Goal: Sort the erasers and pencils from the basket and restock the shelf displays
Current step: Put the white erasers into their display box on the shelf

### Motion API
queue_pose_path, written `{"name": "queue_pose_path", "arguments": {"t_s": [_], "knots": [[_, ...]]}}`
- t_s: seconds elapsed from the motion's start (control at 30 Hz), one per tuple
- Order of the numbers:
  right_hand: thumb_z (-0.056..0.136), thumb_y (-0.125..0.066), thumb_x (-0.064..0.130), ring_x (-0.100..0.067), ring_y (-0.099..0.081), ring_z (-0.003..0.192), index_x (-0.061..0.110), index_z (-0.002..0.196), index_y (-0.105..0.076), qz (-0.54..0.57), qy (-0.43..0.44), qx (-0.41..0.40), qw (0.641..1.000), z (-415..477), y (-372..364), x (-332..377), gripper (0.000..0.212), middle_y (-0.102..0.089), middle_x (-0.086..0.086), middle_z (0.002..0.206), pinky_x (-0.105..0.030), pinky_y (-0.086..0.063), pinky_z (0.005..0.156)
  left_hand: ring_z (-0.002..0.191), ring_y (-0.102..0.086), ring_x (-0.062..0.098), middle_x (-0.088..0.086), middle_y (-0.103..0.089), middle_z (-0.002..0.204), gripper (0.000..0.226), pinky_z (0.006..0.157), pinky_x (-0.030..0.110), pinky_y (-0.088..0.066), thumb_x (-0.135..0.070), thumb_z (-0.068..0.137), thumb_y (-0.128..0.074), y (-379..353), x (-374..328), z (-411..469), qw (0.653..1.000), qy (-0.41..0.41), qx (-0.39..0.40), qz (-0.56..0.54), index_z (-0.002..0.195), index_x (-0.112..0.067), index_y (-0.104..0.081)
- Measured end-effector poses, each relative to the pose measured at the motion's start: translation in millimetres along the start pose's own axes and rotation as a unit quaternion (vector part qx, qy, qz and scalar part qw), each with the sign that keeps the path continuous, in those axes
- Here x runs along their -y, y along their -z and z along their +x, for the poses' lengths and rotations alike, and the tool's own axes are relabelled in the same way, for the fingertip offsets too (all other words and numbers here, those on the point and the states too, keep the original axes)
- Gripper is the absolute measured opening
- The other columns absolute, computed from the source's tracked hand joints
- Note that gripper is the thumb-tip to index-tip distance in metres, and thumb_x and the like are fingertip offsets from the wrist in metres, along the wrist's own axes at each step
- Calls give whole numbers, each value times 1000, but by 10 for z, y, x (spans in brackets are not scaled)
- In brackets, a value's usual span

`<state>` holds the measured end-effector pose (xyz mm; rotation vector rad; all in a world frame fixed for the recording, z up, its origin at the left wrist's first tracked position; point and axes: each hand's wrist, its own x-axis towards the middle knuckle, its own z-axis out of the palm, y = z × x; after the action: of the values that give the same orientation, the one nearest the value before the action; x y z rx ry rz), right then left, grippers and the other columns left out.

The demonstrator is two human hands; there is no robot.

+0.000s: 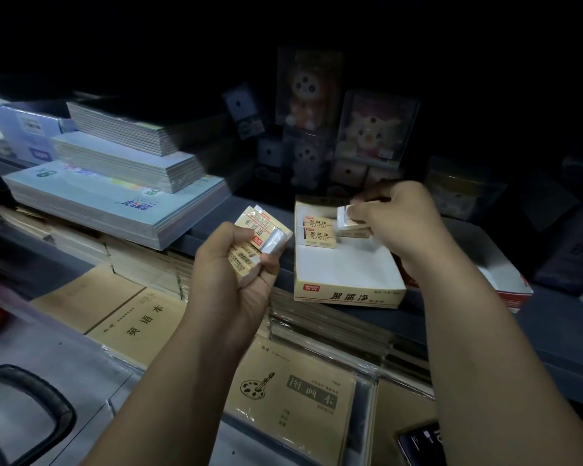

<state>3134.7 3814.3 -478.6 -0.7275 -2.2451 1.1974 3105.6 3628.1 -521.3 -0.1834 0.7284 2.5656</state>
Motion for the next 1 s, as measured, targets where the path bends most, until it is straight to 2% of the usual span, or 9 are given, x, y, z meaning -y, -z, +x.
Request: {"name": "queue_pose_path", "arguments": {"t_s": [0.1, 0.23, 0.3, 0.37, 0.5, 0.7, 0.83, 0.9, 1.0], "knots": [[85, -76, 17, -21, -65, 89, 15, 94, -75, -80, 8, 7, 997, 36, 16, -70, 8, -70, -3, 95, -31, -53, 69, 109, -69, 37, 24, -66, 109, 20, 48, 15, -43, 1, 90, -52, 4, 2, 15, 1000, 0, 2, -5, 109, 0, -58], [92, -72, 19, -7, -61, 72, 15, 97, -77, -125, 40, 38, 991, 14, 73, -92, 8, -70, -1, 90, -24, -50, 58, 115, -67, 39, 24, -66, 113, 21, 48, 15, -44, 0, 90, -52, 15, 10, 34, 1000, 0, 4, -4, 111, 0, -58], [95, -68, 17, -12, -69, 65, 15, 106, -74, -100, 36, 64, 992, 15, 119, -79, 12, -73, -6, 82, -30, -60, 67, 114, -67, 38, 25, -66, 114, 21, 48, 15, -44, 0, 90, -53, 21, 8, 35, 1000, -1, 2, -2, 111, 0, -58], [96, -66, 14, -16, -73, 70, 18, 107, -73, -104, 26, 76, 991, 9, 141, -71, 13, -74, -8, 81, -34, -62, 71, 113, -67, 38, 24, -66, 114, 21, 48, 15, -44, -1, 90, -53, 23, 6, 32, 1000, 0, 2, -2, 111, -1, -58], [91, -66, 10, -14, -64, 88, 20, 94, -76, -177, 55, 34, 982, 38, 129, -122, 14, -70, -1, 99, -20, -44, 55, 110, -69, 37, 23, -67, 109, 20, 48, 15, -44, -1, 90, -54, 12, 8, 22, 1000, 1, 4, -5, 109, 0, -58], [100, -60, 18, -3, -49, 76, 21, 100, -76, -183, 84, 37, 979, 43, 131, -179, 16, -62, 4, 100, -14, -38, 58, 99, -73, 36, 22, -69, 102, 14, 48, 15, -44, -1, 91, -54, -4, 3, 2, 1000, 0, 3, -2, 104, 0, -60], [99, -60, 19, -13, -56, 92, 25, 101, -76, -227, 86, 27, 970, 40, 101, -229, 17, -68, 1, 112, -32, -54, 78, 107, -70, 36, 22, -68, 105, 16, 47, 15, -44, -2, 90, -54, -4, 5, 10, 1000, 0, 2, -3, 106, -1, -59], [96, -65, 23, -15, -59, 95, 26, 107, -76, -242, 90, 56, 965, 16, 121, -208, 15, -69, 2, 112, -36, -55, 84, 109, -69, 36, 22, -68, 105, 16, 47, 15, -44, -2, 91, -54, -5, 5, 12, 1000, 0, 0, -1, 106, 0, -59], [86, -75, 18, -17, -62, 97, 25, 113, -74, -284, 100, 100, 949, -32, 134, -166, 28, -69, 4, 110, -38, -56, 86, 112, -68, 36, 22, -69, 103, 15, 47, 15, -44, -2, 91, -54, -4, 7, 16, 1000, 0, -1, 1, 104, 1, -60]]}}
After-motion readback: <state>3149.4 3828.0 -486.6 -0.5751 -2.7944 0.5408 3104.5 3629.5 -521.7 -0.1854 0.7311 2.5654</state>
